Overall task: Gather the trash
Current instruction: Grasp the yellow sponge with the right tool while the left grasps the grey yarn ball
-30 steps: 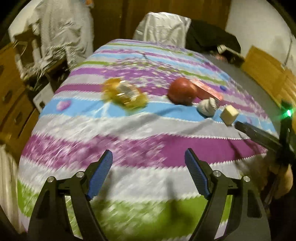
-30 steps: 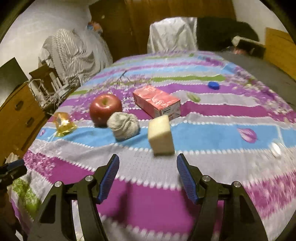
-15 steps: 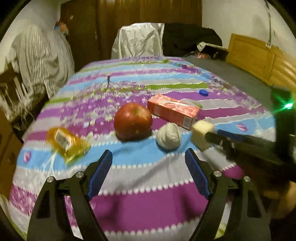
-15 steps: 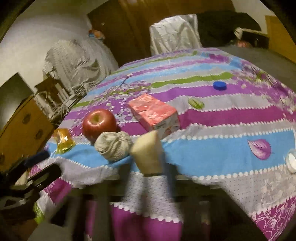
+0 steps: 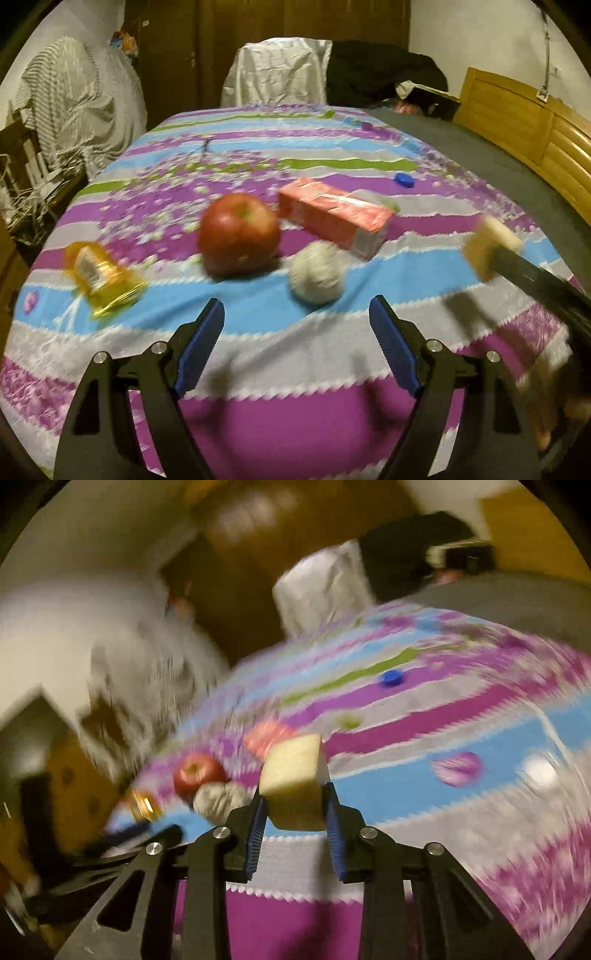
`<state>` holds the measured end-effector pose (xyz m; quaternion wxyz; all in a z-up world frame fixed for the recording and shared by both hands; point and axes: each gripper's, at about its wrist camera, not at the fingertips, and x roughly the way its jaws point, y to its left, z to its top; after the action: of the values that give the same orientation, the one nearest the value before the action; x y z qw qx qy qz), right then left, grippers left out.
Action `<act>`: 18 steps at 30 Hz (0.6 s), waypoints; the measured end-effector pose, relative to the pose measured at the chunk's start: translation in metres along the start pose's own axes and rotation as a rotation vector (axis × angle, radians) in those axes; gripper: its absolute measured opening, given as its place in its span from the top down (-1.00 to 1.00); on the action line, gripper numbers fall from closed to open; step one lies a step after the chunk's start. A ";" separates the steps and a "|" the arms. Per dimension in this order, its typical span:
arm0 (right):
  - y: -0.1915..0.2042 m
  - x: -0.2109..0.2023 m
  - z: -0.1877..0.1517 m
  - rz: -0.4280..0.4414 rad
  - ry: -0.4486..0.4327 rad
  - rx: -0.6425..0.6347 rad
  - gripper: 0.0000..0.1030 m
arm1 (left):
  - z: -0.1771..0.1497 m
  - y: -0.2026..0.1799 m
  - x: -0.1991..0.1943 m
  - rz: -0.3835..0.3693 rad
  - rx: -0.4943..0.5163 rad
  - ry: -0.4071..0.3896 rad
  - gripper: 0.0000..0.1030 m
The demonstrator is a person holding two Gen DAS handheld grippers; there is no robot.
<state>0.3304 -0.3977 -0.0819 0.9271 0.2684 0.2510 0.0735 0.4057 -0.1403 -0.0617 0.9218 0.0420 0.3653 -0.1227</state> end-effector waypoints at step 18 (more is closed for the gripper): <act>-0.031 -0.029 -0.009 0.114 -0.093 0.125 0.38 | -0.048 0.056 -0.076 -0.034 -0.152 0.037 0.35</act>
<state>0.3012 -0.4270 -0.0927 0.9134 0.3428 0.1962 0.0981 0.3348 -0.0635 -0.0459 0.9132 -0.0320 0.3913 -0.1095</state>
